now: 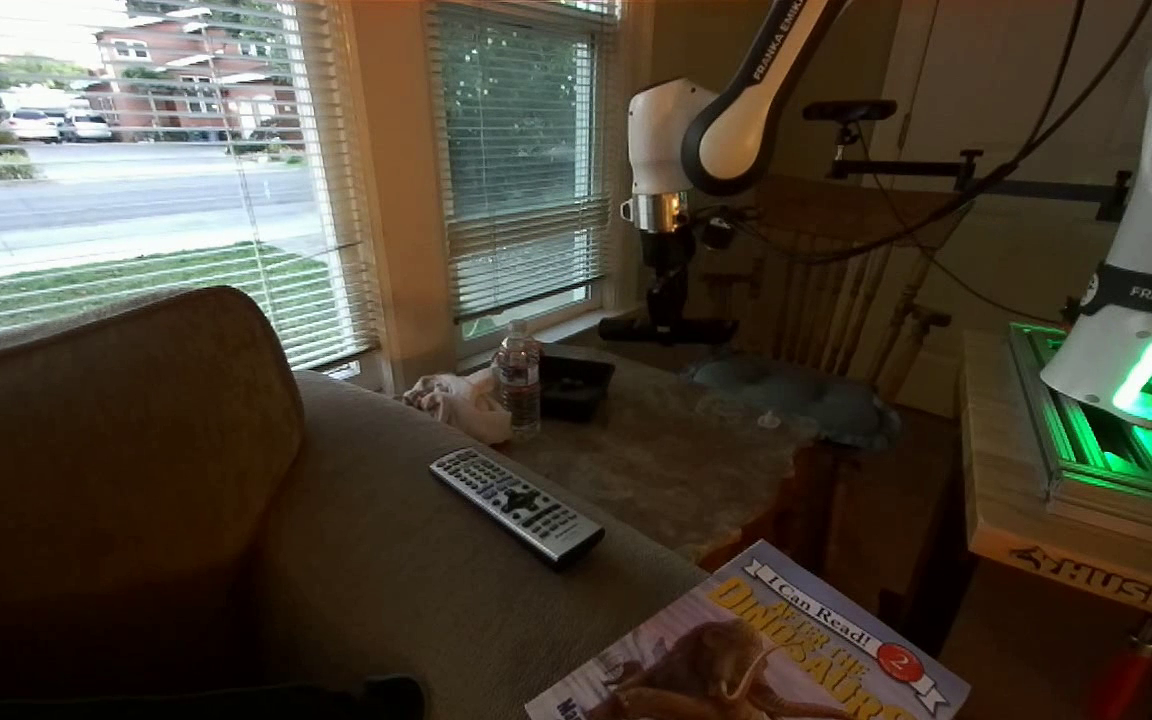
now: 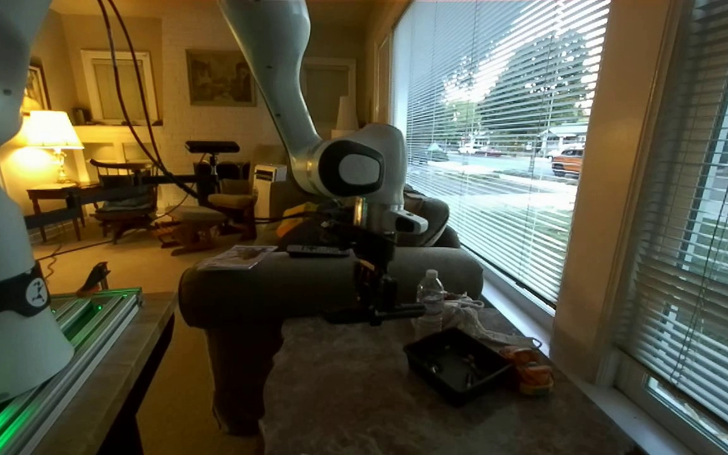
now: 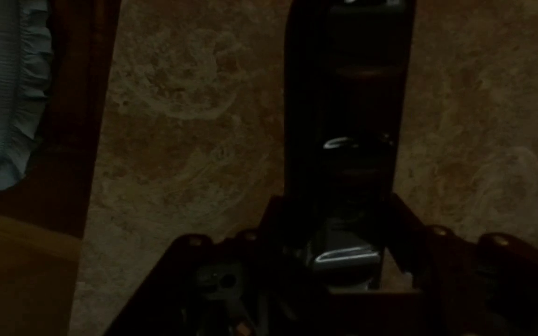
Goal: Put the black remote on the black tray
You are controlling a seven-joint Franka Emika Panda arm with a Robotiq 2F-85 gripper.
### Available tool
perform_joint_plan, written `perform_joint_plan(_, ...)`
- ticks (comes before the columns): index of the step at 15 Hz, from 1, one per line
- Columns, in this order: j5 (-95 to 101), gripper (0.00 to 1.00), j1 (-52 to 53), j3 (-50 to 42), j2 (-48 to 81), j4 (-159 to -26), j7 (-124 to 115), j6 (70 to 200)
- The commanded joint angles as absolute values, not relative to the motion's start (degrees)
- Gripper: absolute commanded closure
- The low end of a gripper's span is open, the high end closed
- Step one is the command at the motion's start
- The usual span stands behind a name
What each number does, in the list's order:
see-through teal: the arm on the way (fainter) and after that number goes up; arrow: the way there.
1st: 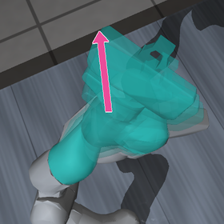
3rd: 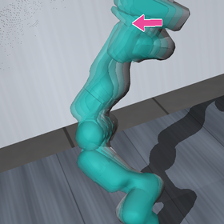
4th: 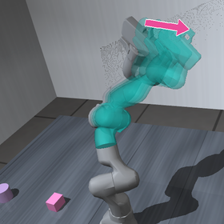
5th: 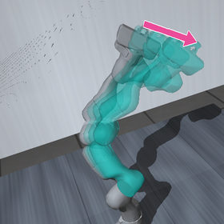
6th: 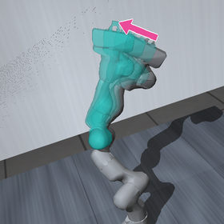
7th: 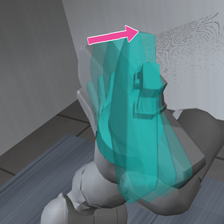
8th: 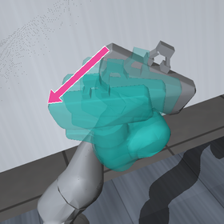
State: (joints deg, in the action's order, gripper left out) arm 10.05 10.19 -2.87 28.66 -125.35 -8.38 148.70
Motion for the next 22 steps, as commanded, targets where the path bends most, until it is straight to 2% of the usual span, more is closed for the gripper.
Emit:
perform_joint_plan(1,9.7,0.71,7.0,-3.3,27.9,-125.9,-7.1,154.9)
perform_joint_plan(6,6.8,0.71,2.0,-0.7,32.4,-120.5,-2.5,162.0)
perform_joint_plan(7,8.7,0.46,4.0,-3.1,30.0,-123.2,-4.7,160.4)
perform_joint_plan(11,8.0,0.46,3.1,-2.0,31.8,-121.2,-3.7,161.3)
perform_joint_plan(12,8.0,0.71,3.1,-2.0,32.0,-121.1,-3.7,161.4)
perform_joint_plan(22,8.0,0.71,-0.9,0.4,40.2,-111.4,5.0,162.5)
